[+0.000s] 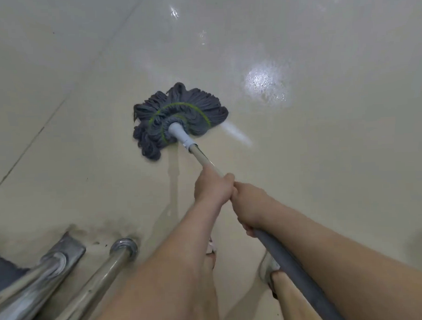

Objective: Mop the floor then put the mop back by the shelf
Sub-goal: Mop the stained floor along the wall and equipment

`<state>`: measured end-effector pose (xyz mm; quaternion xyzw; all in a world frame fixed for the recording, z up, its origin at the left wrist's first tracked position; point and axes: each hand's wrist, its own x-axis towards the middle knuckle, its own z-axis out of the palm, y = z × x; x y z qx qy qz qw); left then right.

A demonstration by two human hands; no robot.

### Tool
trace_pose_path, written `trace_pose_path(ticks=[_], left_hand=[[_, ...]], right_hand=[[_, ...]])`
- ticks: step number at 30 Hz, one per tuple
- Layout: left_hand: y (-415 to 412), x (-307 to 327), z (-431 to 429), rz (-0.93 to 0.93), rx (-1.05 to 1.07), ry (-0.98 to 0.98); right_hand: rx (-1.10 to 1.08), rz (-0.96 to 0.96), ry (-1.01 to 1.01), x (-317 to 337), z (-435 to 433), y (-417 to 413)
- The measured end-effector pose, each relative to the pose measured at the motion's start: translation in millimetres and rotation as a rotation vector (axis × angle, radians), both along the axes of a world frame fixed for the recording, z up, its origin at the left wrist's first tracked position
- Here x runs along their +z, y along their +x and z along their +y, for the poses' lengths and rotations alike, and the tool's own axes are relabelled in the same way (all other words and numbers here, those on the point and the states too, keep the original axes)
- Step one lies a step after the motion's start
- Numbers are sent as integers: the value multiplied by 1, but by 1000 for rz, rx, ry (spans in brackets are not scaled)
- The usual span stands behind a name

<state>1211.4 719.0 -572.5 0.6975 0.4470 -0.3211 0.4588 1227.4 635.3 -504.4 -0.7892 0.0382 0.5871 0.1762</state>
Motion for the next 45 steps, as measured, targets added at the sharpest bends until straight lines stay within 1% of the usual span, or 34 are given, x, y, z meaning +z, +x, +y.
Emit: trace_pose_path(ticks=[3, 6, 8, 10, 13, 17, 22, 24, 28, 31, 35, 37, 38, 40, 42, 43, 45], left_hand=[[-4, -13, 67, -6, 82, 86], [-31, -13, 113, 27, 107, 162], [-50, -12, 122, 67, 105, 168], [-70, -14, 111, 105, 111, 130], [-91, -14, 70, 107, 136, 66], [-112, -12, -5, 110, 36, -37], [-148, -4, -126, 103, -179, -104], [-175, 2, -184, 109, -252, -137], [-233, 15, -290, 121, -291, -214], [-270, 18, -365, 158, -328, -344], [-308, 28, -441, 292, -344, -545], [-324, 32, -458, 308, -344, -565], [-332, 33, -459, 291, -353, -542], [-344, 31, -446, 245, -389, -428], [-350, 19, -416, 210, -490, -301], [-347, 12, -399, 190, -531, -246], [-329, 3, -370, 140, -547, -170]], right_hand=[[42, -12, 129, -13, 65, 2], [109, 66, 193, -28, 109, -21], [232, 117, 187, -39, 119, -42], [308, 118, 163, -49, 110, -59], [277, 90, 94, -40, 70, -73], [169, 40, 54, -13, -17, -99], [-36, -52, -93, -5, -134, -159], [-59, -63, -141, -1, -192, -191], [-118, -31, -221, 16, -292, -253], [-198, -17, -304, 29, -359, -297], [-269, 19, -419, 39, -431, -350], [-363, 29, -418, 40, -447, -368], [-412, 37, -400, 41, -445, -376], [-477, 47, -327, 40, -426, -388], [-497, 25, -244, 37, -396, -394], [-500, 13, -206, 33, -382, -392], [-514, -2, -142, 20, -359, -376]])
